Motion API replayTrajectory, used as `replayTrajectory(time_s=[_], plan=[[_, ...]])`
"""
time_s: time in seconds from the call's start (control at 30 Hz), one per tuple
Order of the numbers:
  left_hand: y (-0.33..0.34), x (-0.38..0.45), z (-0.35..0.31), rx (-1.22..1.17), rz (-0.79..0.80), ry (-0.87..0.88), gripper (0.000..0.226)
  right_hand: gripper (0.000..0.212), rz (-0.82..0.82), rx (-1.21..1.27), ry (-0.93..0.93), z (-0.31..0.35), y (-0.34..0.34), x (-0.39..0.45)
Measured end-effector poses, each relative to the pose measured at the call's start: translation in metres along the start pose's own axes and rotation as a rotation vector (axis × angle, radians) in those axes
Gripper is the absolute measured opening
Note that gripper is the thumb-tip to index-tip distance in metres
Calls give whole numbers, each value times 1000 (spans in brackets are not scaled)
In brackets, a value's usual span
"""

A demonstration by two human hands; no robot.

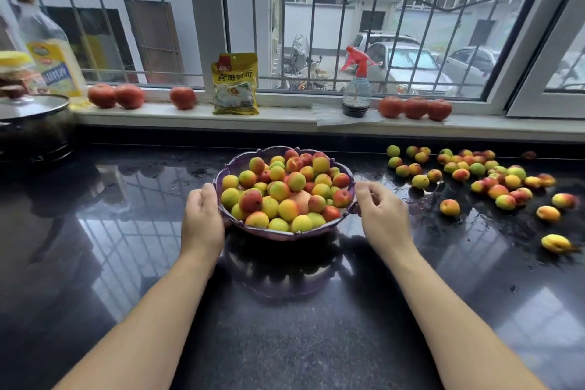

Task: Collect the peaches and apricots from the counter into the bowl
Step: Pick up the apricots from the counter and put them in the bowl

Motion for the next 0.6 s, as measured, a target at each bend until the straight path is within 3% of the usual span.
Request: replayTrajectory(time_s=[0.1,0.2,0.23,0.3,0.37,0.6], plan=[[2,-1,2,-66,62,-73,75,46,-104,-44,-79,5,-19,0],[2,-15,-7,-12,62,12,66,29,-327,-317,-23,-14,-61,17],[2,-18,-9,-6,58,35,61,25,-309,-457,54,-29,-69,25],[5,-23,-14,5,75,65,49,44,-141,-681,284,-67,-72,32],[8,-26,-18,8,114,83,38,53,-63,-725,387,-86,-70,32],[5,-19,-11,-58,212,65,45,40,-256,-674,473,-93,-99,35]])
Point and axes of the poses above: each hand's wrist, its own x-axis towards the middle knuckle, its own y-axis out of the palm, z = x × y, the point moved 8 cm from there along x, towards the middle knuckle, and after that the axes turned 3 degrees about -z, right-handed, at the moved point
